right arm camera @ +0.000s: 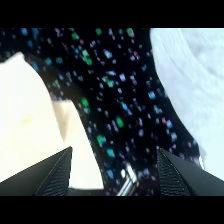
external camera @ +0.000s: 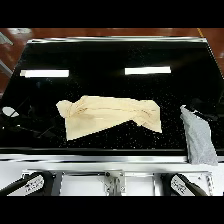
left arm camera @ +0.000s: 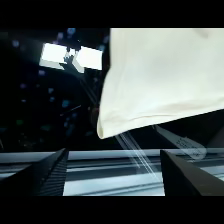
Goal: Fold the shirts.
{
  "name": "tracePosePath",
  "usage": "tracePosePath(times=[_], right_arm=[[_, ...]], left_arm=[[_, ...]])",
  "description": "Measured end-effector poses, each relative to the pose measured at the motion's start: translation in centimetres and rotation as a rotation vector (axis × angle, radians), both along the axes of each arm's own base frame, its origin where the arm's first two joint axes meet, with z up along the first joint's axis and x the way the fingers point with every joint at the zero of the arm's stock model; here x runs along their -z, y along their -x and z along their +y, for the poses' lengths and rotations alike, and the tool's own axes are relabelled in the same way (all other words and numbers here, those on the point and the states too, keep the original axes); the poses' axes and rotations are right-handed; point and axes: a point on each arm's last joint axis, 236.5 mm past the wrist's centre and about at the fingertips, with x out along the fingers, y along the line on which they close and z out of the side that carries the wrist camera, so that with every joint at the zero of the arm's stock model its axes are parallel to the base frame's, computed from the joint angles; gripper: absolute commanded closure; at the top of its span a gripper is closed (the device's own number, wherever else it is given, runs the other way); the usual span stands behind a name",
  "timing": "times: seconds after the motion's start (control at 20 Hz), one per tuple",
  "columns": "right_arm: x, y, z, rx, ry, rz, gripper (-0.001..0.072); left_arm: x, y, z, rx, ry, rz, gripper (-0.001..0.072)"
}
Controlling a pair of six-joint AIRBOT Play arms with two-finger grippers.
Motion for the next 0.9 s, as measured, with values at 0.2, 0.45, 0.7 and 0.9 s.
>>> tracePosePath(times=[0.2, 0.45, 0.7, 0.9], right_arm=[[0.0, 0.5, 0.4, 0.000, -0.032, 0.011, 0.0066], [-0.2, 0.4, 0.9, 0.006, -0.065, 0.004, 0.0066], [-0.5, 0.4, 2.0, 0.009, -0.120, 0.005, 0.0066], [0.2, 1.2, 3.0, 0.001, -0.158, 0.037, 0.0066]], left_arm=[[2.6, 1.4, -1.1, -0.020, 0.040, 0.056, -0.0006], [4.1, 1.6, -3.9, 0.001, 0.104, 0.085, -0.0001], [4.9, -1.3, -6.1, -0.048, 0.105, 0.000, 0.0483], [5.4, -2.5, -6.0, -0.086, 0.077, -0.039, 0.0670]])
